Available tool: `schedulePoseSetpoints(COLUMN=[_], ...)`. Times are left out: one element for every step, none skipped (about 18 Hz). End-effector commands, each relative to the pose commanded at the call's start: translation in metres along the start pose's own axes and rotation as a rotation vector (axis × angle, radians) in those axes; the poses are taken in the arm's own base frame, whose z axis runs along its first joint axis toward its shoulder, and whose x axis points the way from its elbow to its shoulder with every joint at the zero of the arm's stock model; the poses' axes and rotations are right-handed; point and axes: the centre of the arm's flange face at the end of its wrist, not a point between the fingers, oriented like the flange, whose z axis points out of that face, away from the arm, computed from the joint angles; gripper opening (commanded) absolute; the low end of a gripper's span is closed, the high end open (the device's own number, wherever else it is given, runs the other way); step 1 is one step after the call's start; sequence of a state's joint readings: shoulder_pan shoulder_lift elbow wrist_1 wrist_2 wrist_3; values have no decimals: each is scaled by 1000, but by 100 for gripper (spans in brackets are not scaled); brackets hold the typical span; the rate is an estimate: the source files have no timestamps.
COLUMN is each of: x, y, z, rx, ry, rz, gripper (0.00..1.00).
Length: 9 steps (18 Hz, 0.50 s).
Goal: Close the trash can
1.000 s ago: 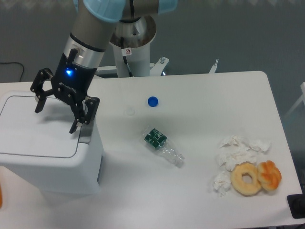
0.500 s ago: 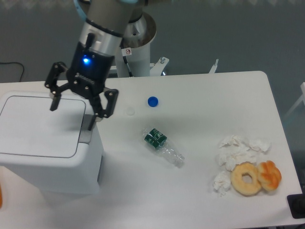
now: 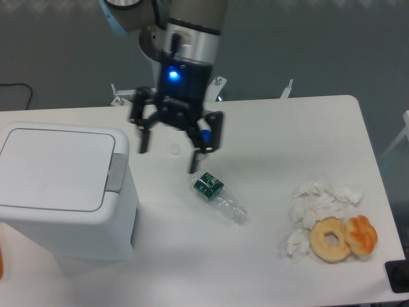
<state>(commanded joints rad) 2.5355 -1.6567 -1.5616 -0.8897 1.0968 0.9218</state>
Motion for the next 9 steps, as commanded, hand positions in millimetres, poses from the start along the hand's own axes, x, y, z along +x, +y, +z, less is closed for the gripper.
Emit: schedulePoseSetpoints(x=[-7,-11,-18,-25,-28,-29,-31,-33,-35], y=[5,9,14,22,25,28,31,35,37], z=[-4,-5,-9,-12,-14,-15,-16,-17,-17], rx=[-4,-9,-14,-20,-25,-42,-78,-119,-153], ry=[-14,-20,-31,-40,-46,-58,-82,-106,-121], rz=[7,15,18,12,6,9,20,59,111], gripper=[100,100,100,100,100,100,100,100,100])
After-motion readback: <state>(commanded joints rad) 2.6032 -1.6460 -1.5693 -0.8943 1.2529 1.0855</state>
